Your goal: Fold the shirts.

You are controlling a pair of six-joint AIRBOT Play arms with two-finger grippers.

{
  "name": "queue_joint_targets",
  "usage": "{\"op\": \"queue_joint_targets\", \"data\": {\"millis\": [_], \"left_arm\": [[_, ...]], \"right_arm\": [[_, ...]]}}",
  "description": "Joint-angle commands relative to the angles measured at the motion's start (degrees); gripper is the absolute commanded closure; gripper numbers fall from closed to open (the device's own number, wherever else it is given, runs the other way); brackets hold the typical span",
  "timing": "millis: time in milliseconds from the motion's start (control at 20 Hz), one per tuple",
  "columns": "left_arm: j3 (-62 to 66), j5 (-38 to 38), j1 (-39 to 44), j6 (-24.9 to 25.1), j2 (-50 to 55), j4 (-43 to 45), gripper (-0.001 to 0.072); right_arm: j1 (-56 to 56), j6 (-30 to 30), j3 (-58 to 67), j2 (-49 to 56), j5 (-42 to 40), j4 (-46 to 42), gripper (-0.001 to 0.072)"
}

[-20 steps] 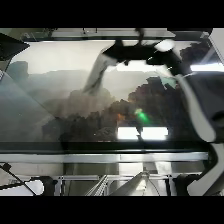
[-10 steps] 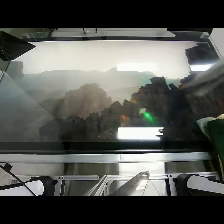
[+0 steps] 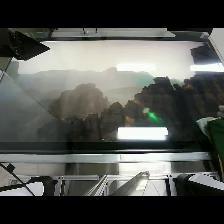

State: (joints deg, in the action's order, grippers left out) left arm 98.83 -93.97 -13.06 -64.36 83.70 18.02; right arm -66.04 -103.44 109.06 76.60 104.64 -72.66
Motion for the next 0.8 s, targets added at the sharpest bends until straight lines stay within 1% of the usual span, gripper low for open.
{"op": "queue_joint_targets", "data": {"millis": [0, 150, 300, 350, 400, 450, 500, 650, 750], "left_arm": [[0.0, -0.1, 2.8, 0.0, 0.0, 0.0, 0.068], [0.0, -0.1, 4.7, 0.1, 0.0, 0.0, 0.068], [0.0, 0.0, 6.7, 0.7, 0.0, 0.0, 0.068], [0.0, -0.1, 7.3, 1.0, 0.0, 0.0, 0.068], [0.0, -0.3, 7.7, 1.0, 0.0, 0.0, 0.068], [0.0, -0.4, 8.1, 1.2, 0.0, 0.0, 0.0681], [0.0, -0.4, 8.3, 1.4, 0.0, 0.0, 0.068], [0.0, -0.3, 8.5, 2.4, 0.0, 0.0, 0.068], [0.0, 0.5, 8.5, 3.1, 0.0, 0.0, 0.068]], "right_arm": [[-3.5, 3.9, -5.1, -1.8, 1.0, -4.3, 0.0694], [-3.5, 4.0, -16.6, -5.8, 1.0, -12.9, 0.0694], [-3.5, 4.0, -28.7, -8.2, 1.0, -18.9, 0.0686], [-3.5, 4.0, -31.4, -8.4, 1.0, -21.4, 0.0609], [-3.5, 4.0, -33.2, -8.3, 1.0, -24.1, 0.034], [-3.5, 4.0, -34.1, -8.3, 1.1, -26.3, 0.0093], [-3.8, 4.0, -34.2, -8.4, 1.1, -27.4, 0.006], [-4.7, 4.0, -34.2, -9.7, 1.1, -28.8, 0.006], [-4.7, 4.0, -34.1, -9.9, 1.1, -28.0, 0.006]]}}
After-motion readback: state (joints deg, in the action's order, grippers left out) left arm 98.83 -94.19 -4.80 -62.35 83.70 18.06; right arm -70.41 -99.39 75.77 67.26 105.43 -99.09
